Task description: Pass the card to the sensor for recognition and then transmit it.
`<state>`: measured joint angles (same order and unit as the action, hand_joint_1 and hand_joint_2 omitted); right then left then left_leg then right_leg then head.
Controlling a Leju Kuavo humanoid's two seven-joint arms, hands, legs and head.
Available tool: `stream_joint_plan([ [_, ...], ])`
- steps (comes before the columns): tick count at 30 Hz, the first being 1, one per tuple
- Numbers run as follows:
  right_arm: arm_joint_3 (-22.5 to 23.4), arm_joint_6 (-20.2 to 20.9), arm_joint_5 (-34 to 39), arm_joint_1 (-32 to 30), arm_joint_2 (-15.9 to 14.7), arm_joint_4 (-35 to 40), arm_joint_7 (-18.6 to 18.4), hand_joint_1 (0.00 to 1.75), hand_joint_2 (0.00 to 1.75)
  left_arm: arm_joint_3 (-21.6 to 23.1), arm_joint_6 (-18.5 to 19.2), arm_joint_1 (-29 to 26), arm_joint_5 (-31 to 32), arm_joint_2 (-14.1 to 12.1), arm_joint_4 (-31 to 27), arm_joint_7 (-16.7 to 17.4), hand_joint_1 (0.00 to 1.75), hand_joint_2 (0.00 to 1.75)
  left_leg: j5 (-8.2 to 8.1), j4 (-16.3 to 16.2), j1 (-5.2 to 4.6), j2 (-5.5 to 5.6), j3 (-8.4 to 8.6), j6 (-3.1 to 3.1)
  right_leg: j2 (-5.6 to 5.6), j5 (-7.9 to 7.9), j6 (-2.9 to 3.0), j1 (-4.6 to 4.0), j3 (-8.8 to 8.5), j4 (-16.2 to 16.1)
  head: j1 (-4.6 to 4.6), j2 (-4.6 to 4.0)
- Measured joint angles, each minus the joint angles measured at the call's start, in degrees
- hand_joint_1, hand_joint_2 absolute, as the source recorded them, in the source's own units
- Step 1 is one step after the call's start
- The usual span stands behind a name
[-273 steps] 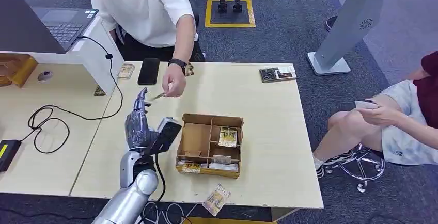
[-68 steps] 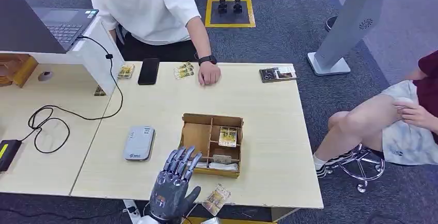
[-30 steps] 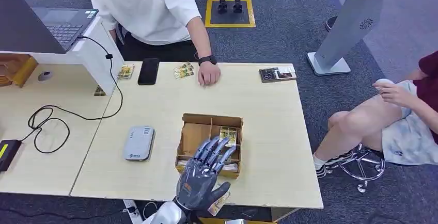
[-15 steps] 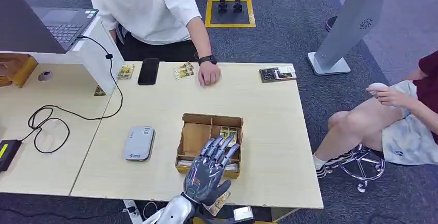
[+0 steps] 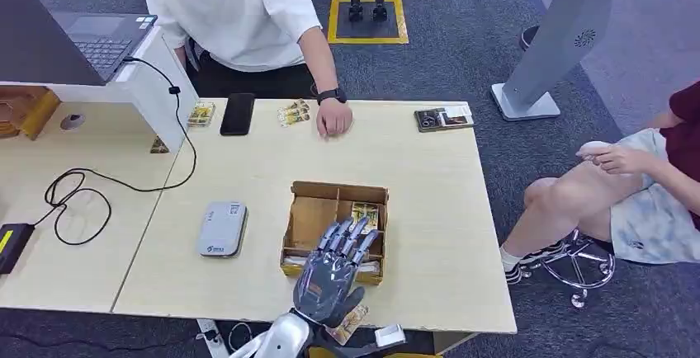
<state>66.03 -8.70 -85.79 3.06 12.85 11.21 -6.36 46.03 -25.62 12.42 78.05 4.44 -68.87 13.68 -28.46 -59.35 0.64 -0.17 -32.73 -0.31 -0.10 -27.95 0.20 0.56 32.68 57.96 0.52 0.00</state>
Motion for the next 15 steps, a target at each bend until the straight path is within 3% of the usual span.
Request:
stream_joint_plan([
  [4,0.0,-0.3,0.1,0.0,0.2,0.0,-0.2,0.0,1.75,0.0,1.5,0.0,0.6,0.2,0.1,1.7,0.0,1.75,0.0,0.0,0.0,0.0,-0.01,0.0,0.0,0.0,0.0,0.0,0.0,0.0,0.0,0.0],
  [11,0.0,-0.2,0.4,0.0,0.5,0.0,-0.8,0.0,1.75,-0.2,8.3,0.2,3.0,0.3,0.4,6.5,0.0,1.75,0.0,0.0,0.0,0.0,-0.01,0.0,0.0,0.0,0.0,0.0,0.0,0.0,0.0,0.0],
  [15,0.0,-0.1,0.7,0.0,0.5,0.0,-0.8,0.0,1.75,-0.5,9.3,0.2,4.0,0.3,1.1,7.5,0.0,1.75,0.0,0.0,0.0,0.0,0.0,0.0,0.0,0.0,0.0,0.0,0.0,0.0,0.0,0.0],
])
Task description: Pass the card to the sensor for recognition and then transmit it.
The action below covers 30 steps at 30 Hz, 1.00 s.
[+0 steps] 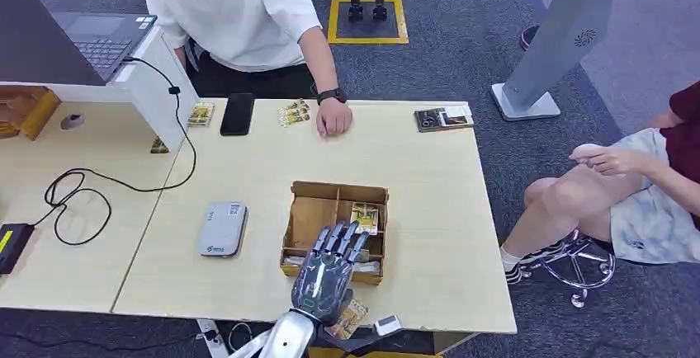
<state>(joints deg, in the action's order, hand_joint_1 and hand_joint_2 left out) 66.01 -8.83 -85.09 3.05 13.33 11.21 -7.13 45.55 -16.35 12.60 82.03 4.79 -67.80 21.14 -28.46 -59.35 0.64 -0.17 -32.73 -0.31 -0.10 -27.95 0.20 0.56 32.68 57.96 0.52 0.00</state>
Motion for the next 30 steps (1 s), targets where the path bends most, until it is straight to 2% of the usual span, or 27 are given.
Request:
stream_joint_plan([
  [8,-0.2,0.1,0.0,0.0,0.0,0.0,-0.2,0.0,1.75,-0.8,2.5,1.1,1.3,0.7,2.1,1.2,0.0,1.75,0.0,0.0,0.0,0.0,0.0,0.0,0.0,0.0,0.0,0.0,0.0,0.0,0.0,0.0],
  [17,-0.4,0.1,0.0,0.0,0.0,0.0,-0.2,0.0,1.75,-1.2,2.5,1.7,1.3,1.1,3.5,1.6,0.0,1.75,0.0,0.0,0.0,0.0,-0.01,0.0,0.0,0.0,0.0,0.0,0.0,0.0,0.0,0.0],
  [30,-0.4,0.0,0.1,0.0,0.0,0.0,-0.2,0.0,1.75,-2.4,-3.1,1.4,-1.1,1.4,3.5,-0.2,0.0,1.75,0.0,0.0,0.0,0.01,-0.01,0.0,-0.01,0.0,0.0,0.0,0.0,0.0,0.0,0.0],
])
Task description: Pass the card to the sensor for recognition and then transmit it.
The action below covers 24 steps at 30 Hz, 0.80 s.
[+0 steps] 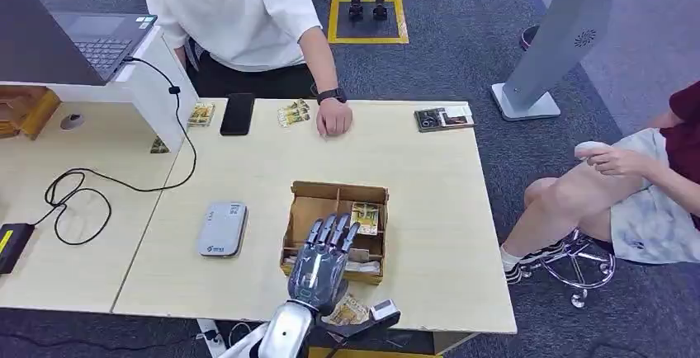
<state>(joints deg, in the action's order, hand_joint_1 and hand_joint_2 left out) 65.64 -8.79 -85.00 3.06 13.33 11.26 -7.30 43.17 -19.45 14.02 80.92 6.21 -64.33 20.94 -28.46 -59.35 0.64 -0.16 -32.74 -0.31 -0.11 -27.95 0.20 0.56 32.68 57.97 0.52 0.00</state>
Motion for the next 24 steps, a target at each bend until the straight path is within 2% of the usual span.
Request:
stream_joint_plan([
  [4,0.0,0.0,0.0,0.0,0.0,0.0,0.0,0.0,1.75,-0.5,-1.5,-0.3,-0.1,0.2,0.0,-0.6,0.0,1.75,0.0,0.0,0.0,0.0,0.0,0.0,0.0,0.0,0.0,0.0,0.0,0.0,0.0,0.0],
  [16,0.0,0.0,0.1,0.0,0.0,0.0,0.0,0.0,1.75,-0.9,-1.2,-0.3,0.0,0.4,0.0,-1.1,0.0,1.75,0.0,0.0,0.0,0.0,0.0,0.0,0.0,0.0,0.0,0.0,0.0,0.0,0.0,0.0],
  [17,0.0,0.0,0.1,0.0,0.0,0.0,0.0,0.0,1.75,-0.9,-1.2,-0.3,0.0,0.4,0.0,-1.2,0.12,1.75,0.0,0.0,0.0,0.0,0.0,0.0,0.0,0.0,0.0,0.0,0.0,0.0,0.0,0.0],
  [18,0.0,0.0,0.1,0.0,0.0,0.0,0.0,0.0,1.75,-0.9,-1.2,-0.3,0.0,0.4,0.0,-1.2,0.35,1.75,0.0,0.0,0.0,0.0,0.0,0.0,0.0,0.0,0.0,0.0,0.0,0.0,0.0,0.0],
  [19,0.0,0.0,0.1,0.0,0.0,0.0,0.0,0.0,1.75,-0.9,-1.2,-0.3,0.0,0.4,0.0,-1.2,0.94,1.75,0.0,0.0,0.0,0.0,0.0,0.0,0.0,0.0,0.0,0.0,0.0,0.0,0.0,0.0],
  [20,0.0,0.0,0.1,0.0,0.0,0.0,0.0,0.0,1.75,-0.9,-1.1,-0.3,0.0,0.4,0.0,-1.2,1.75,1.75,0.0,0.0,0.0,0.0,0.0,0.0,0.0,0.0,0.0,0.0,0.0,0.0,0.0,0.0],
  [24,0.0,0.0,0.1,0.0,0.0,0.0,0.0,0.0,1.75,-0.9,-0.3,-0.4,0.0,0.4,0.0,-1.4,1.75,1.75,0.0,0.0,0.0,0.0,-0.01,0.0,0.0,0.0,0.0,0.0,0.0,0.0,0.0,0.0],
])
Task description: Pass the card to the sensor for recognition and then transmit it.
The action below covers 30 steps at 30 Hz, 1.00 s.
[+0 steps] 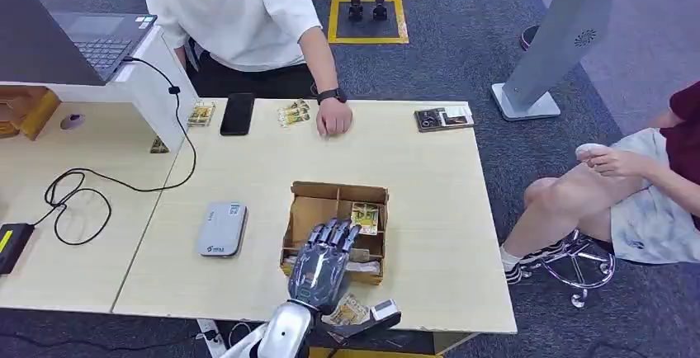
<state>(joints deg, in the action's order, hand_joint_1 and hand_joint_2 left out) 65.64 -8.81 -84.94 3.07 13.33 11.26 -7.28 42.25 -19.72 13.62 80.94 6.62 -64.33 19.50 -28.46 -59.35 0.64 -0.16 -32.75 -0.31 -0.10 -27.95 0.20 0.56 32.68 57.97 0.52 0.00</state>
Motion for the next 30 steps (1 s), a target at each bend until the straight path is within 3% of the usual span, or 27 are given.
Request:
stream_joint_plan([
  [17,0.0,0.5,0.2,0.1,0.0,0.0,0.0,0.0,1.75,0.0,2.0,0.2,-0.6,0.0,0.0,-0.8,1.75,1.75,0.0,0.0,0.0,0.0,0.02,0.0,0.0,0.0,0.0,0.0,-0.01,0.0,0.0,0.0],
  [30,-0.1,0.5,0.1,0.1,0.0,0.0,-0.1,0.0,1.75,0.0,-1.0,-0.1,-2.2,-0.3,0.0,-2.1,1.75,1.75,0.0,0.0,0.0,0.0,0.01,0.0,0.0,0.0,0.0,0.0,-0.01,0.0,0.0,0.0],
])
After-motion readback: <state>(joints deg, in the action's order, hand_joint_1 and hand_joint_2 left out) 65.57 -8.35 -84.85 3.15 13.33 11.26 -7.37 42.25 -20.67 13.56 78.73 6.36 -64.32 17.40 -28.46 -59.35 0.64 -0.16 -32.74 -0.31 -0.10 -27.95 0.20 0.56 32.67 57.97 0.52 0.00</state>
